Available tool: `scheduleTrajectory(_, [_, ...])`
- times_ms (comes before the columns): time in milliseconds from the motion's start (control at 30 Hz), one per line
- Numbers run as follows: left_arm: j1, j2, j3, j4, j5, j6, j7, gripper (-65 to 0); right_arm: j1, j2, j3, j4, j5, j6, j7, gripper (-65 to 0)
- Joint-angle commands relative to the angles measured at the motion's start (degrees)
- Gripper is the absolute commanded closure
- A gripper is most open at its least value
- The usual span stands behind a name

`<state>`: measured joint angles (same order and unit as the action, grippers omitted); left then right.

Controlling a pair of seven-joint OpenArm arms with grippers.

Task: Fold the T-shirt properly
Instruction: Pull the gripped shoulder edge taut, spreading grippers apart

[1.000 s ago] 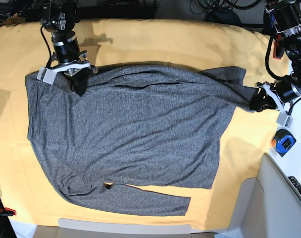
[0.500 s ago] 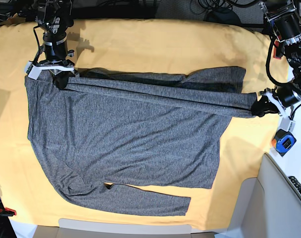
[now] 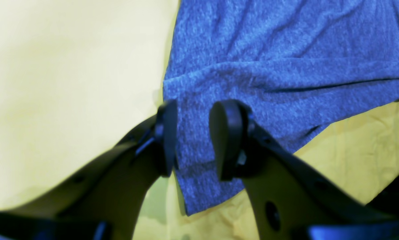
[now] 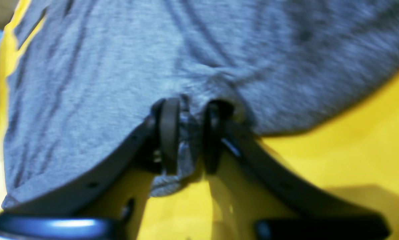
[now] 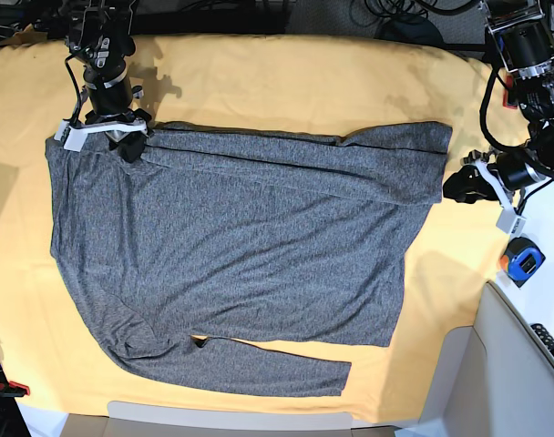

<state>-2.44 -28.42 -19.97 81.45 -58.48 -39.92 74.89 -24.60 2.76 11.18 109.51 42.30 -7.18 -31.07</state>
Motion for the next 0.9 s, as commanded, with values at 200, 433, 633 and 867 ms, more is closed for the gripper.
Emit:
scheduleTrajectory(200, [-0.5,-1.5,-0.7,0.9,-1.0,-0.1,-0.7,-19.8,0.6,0.8,2.8,4.1,0.2,0.5,0.7,-17.4])
scheduleTrajectory(433, [1.5,-1.5,-0.7,1.1,-1.0,-0.1,-0.7,-19.8,0.6,0.8,4.1,4.4,0.3,0.4,0.9,-17.6])
scheduleTrajectory(633, [1.5,-1.5,-0.7,1.2,-1.0,-0.1,-0.7,-19.8,-0.2,0.8,6.9,4.9,0.4,0.4,0.7,-17.7])
scheduleTrajectory(867, [1.5,-1.5,-0.3,1.1,-1.0,-0.1,-0.7,-19.8,-2.1,0.6,11.0,4.5,6.0,0.4,0.7,-28.3])
